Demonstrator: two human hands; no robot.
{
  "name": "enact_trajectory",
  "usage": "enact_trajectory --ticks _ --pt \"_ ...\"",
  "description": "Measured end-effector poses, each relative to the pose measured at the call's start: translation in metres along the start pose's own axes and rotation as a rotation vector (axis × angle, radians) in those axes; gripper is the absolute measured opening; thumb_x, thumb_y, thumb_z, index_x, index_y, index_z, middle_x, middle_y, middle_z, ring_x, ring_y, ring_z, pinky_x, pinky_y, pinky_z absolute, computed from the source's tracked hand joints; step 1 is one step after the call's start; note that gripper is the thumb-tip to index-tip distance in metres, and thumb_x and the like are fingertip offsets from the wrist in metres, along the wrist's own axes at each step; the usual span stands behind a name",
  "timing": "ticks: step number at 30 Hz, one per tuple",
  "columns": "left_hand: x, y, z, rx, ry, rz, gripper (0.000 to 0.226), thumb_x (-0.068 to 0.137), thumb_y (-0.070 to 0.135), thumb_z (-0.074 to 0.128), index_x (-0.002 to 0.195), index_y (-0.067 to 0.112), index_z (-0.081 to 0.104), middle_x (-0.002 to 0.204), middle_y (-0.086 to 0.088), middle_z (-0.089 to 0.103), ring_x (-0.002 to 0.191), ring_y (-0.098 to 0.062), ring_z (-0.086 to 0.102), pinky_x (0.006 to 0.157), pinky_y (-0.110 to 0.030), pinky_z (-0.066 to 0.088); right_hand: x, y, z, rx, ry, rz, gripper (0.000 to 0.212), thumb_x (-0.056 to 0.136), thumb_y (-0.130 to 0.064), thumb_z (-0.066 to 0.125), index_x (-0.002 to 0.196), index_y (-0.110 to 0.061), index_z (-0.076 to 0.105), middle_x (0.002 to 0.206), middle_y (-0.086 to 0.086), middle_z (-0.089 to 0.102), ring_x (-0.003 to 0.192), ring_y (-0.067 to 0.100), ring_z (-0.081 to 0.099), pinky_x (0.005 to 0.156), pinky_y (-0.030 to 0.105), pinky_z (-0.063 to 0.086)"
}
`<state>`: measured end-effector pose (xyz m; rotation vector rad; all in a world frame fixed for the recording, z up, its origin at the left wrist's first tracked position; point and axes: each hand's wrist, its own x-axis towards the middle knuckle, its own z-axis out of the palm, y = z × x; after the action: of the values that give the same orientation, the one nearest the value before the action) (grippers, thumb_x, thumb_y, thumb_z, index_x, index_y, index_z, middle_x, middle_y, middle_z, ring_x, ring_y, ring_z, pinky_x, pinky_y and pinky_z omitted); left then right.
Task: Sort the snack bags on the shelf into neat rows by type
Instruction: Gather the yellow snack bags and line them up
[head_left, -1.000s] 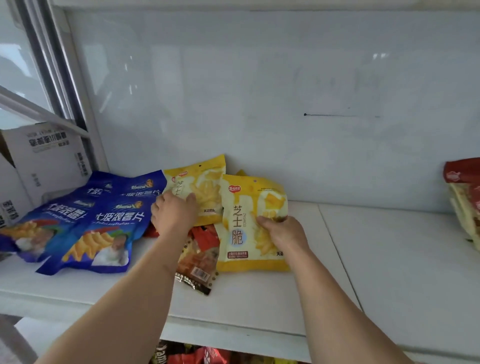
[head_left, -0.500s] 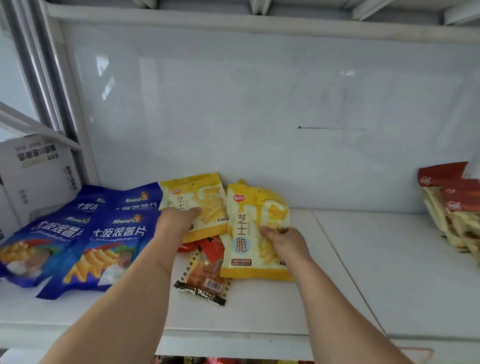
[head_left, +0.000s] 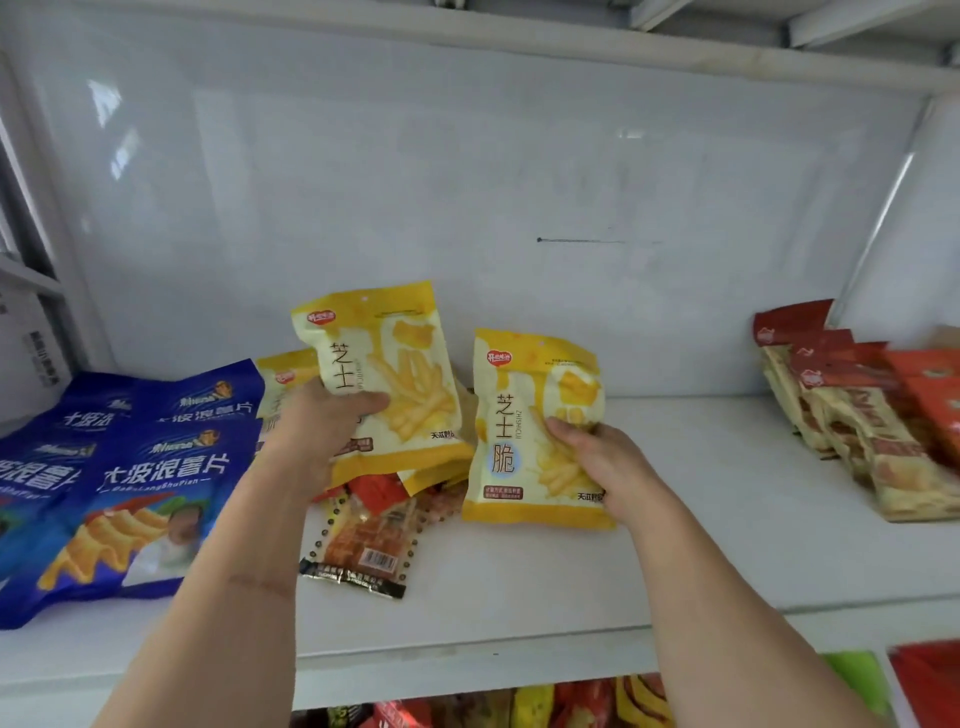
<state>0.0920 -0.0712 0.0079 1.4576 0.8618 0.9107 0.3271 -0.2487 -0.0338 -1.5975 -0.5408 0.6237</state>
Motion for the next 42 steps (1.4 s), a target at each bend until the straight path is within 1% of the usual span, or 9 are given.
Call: enact_trajectory --ticks 4,9,12,17,20,23,30,34,42 --pt "-0.018 0.006 0.030 -0.076 -0.161 0.028 0.020 0.085 0.018 0.078 0.103 0.020 0.068 0.093 -0.003 0.079 0.080 -0.020 0.075 0.068 -0.035 0.060 -0.002 0.001 -0.024 0.000 0.012 0.035 0.034 0.083 -0.042 0.078 0.101 -0.014 0.072 0.087 0.011 0.078 0.082 0.032 0.076 0.087 0.049 0.059" --pt "-0.031 -0.002 0.074 -0.030 -0.206 0.001 0.036 0.088 0.056 0.067 0.109 0.028 0.068 0.099 0.002 0.079 0.090 -0.022 0.076 0.086 -0.045 0.059 0.002 0.006 -0.060 0.052 0.001 0.079 0.036 0.086 -0.040 0.075 0.108 -0.012 0.072 0.093 0.013 0.078 0.086 0.033 0.076 0.090 0.051 0.058" --pt "-0.044 -0.003 0.104 -0.077 -0.225 -0.006 0.024 0.096 0.045 0.062 0.107 0.025 0.068 0.094 0.002 0.079 0.083 -0.019 0.076 0.072 -0.035 0.060 0.008 0.008 -0.085 0.067 0.027 0.021 0.040 0.083 -0.041 0.078 0.112 -0.015 0.069 0.098 0.008 0.078 0.090 0.029 0.076 0.091 0.050 0.057" --pt "-0.062 -0.007 0.162 -0.252 -0.397 -0.115 0.029 0.098 0.021 0.063 0.126 0.013 0.064 0.111 -0.013 0.076 0.102 -0.033 0.073 0.093 -0.053 0.056 0.024 0.007 -0.140 0.020 0.100 -0.097 0.041 0.081 -0.045 0.079 0.109 -0.017 0.067 0.104 0.002 0.076 0.092 0.021 0.074 0.089 0.042 0.059" --pt "-0.066 -0.009 0.206 -0.273 -0.438 -0.157 0.029 0.097 0.011 0.062 0.125 0.010 0.064 0.113 -0.016 0.075 0.100 -0.036 0.074 0.082 -0.052 0.061 0.040 0.006 -0.181 -0.020 0.102 -0.128 0.040 0.082 -0.044 0.078 0.110 -0.018 0.066 0.104 -0.002 0.074 0.093 0.017 0.072 0.086 0.035 0.058" --pt "-0.067 -0.008 0.252 -0.281 -0.403 -0.179 0.026 0.098 0.010 0.060 0.123 0.005 0.066 0.109 -0.019 0.075 0.095 -0.038 0.074 0.075 -0.050 0.063 0.061 0.006 -0.224 -0.052 0.099 -0.142 0.040 0.084 -0.044 0.077 0.111 -0.018 0.064 0.107 -0.004 0.071 0.096 0.014 0.068 0.086 0.031 0.053" --pt "-0.064 -0.015 0.325 -0.313 -0.340 -0.198 0.034 0.096 0.021 0.065 0.127 0.006 0.064 0.117 -0.022 0.072 0.107 -0.043 0.069 0.095 -0.066 0.050 0.110 0.007 -0.287 -0.164 0.058 -0.102 0.052 0.081 -0.057 0.074 0.114 -0.020 0.055 0.117 -0.007 0.062 0.108 0.017 0.058 0.099 0.035 0.045" --pt "-0.062 -0.019 0.349 -0.285 -0.304 -0.202 0.041 0.090 0.027 0.069 0.125 0.007 0.065 0.115 -0.022 0.073 0.105 -0.043 0.070 0.095 -0.066 0.051 0.146 0.021 -0.298 -0.211 0.041 -0.104 0.084 0.062 -0.075 0.075 0.122 -0.017 0.063 0.118 -0.003 0.070 0.107 0.021 0.065 0.100 0.044 0.051" --pt "-0.040 -0.026 0.375 -0.165 -0.272 -0.206 0.034 0.093 0.029 0.069 0.119 0.007 0.067 0.109 -0.018 0.076 0.099 -0.039 0.073 0.094 -0.059 0.054 0.178 0.021 -0.291 -0.176 0.037 -0.067 0.064 0.086 -0.057 0.068 0.128 -0.010 0.059 0.121 0.002 0.066 0.102 0.021 0.060 0.086 0.029 0.043"
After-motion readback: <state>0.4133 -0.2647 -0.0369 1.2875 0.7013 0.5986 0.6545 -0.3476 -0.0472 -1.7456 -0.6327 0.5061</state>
